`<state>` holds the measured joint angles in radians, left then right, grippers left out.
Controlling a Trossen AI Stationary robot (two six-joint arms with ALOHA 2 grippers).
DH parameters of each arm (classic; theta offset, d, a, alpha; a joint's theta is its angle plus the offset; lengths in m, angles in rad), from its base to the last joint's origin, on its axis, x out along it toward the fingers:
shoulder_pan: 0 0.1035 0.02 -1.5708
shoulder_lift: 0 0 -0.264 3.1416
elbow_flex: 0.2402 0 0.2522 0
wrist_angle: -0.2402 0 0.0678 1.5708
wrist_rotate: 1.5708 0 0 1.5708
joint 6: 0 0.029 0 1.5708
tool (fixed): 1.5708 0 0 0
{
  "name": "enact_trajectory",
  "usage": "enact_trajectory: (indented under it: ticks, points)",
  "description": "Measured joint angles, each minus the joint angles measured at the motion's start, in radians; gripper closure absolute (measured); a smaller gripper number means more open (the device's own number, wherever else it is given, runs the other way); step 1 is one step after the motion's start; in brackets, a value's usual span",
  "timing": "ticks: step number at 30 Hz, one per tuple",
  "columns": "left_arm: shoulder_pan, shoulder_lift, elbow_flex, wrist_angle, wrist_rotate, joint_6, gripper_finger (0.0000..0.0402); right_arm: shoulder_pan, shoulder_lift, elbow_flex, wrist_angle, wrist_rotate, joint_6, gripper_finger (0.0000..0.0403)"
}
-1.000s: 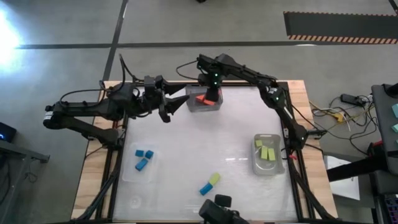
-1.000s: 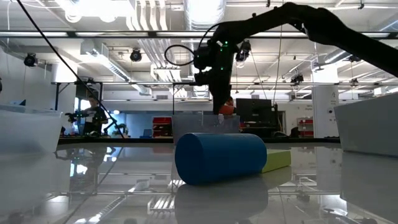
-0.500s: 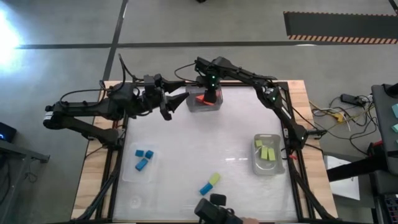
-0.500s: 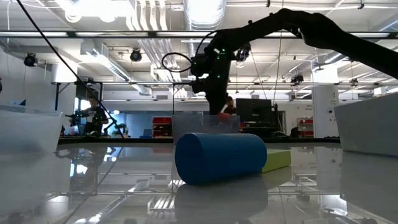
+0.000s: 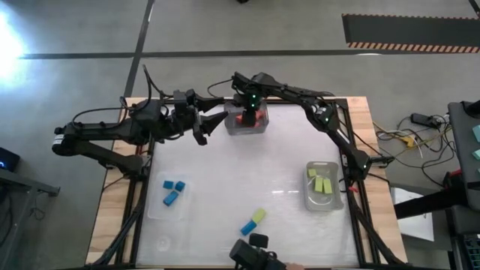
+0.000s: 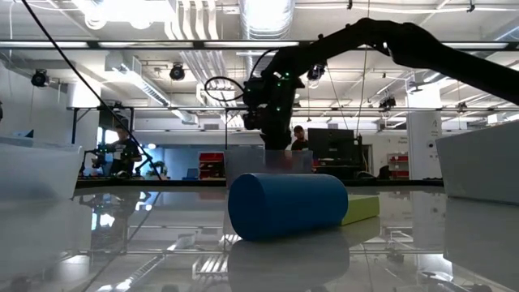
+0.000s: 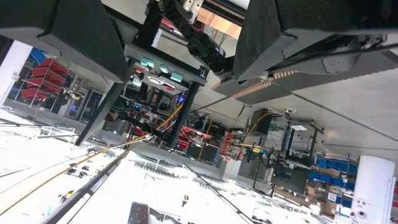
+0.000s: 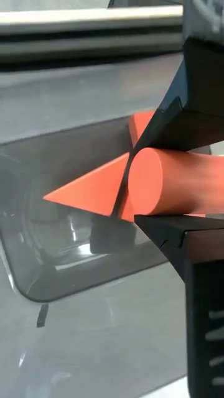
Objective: Sort & place blocks by color
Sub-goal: Put the orange block into the black bin
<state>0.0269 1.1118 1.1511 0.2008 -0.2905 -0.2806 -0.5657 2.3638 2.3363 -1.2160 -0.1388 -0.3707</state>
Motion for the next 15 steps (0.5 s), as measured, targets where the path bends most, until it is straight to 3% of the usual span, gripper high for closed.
enact_trajectory:
  ticks: [15]
  points:
    - [0.000,0.000,0.000,0.000,-0.003,0.000,0.0123,0.009,0.028,-0.001,0.004,0.008,0.021,0.0261]
